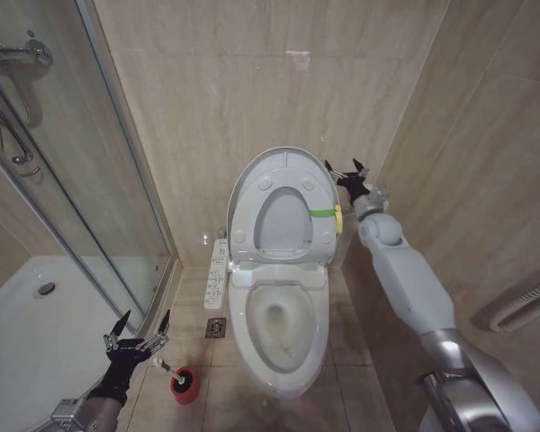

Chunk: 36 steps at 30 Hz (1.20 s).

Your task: Open the toilet lid, clean the toilet bowl with a toilet brush, close the toilet lid, and flush.

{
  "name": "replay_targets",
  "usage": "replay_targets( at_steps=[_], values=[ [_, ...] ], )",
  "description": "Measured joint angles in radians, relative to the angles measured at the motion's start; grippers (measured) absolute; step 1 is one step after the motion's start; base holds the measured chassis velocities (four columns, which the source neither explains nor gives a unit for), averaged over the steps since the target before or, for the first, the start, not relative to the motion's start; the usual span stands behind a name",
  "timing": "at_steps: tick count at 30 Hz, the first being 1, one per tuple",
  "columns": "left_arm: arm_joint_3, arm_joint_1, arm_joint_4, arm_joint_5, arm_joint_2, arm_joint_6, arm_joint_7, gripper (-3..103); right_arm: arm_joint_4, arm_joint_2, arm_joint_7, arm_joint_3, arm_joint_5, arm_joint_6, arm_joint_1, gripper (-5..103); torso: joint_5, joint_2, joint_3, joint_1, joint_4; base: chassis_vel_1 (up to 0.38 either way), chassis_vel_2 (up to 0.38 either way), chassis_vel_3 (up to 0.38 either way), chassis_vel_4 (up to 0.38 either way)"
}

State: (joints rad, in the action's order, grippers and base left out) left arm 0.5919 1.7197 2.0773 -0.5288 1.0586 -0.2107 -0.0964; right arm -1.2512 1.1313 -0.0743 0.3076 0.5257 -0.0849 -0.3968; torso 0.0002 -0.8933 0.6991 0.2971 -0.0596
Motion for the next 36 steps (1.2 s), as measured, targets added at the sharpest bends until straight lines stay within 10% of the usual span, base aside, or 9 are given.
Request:
replay_targets(
  at_steps=[17, 36],
  values=[
    [0.000, 0.000, 0.000, 0.000, 0.000, 0.000, 0.000, 100, -0.091, -0.047, -0.018, 0.013, 0.033, -0.022, -0.130, 100, -0.0002, 0.000, 0.000, 0.000, -0.0005, 0.000, 0.000, 0.000, 0.000],
    [0.000, 0.000, 0.000, 0.000, 0.000, 0.000, 0.000, 100, 0.057, -0.070, -0.039, -0.019, 0.018, -0.015, 0.056, 100, -0.0001, 0.000, 0.000, 0.000, 0.0000, 0.000, 0.000, 0.000, 0.000]
  ],
)
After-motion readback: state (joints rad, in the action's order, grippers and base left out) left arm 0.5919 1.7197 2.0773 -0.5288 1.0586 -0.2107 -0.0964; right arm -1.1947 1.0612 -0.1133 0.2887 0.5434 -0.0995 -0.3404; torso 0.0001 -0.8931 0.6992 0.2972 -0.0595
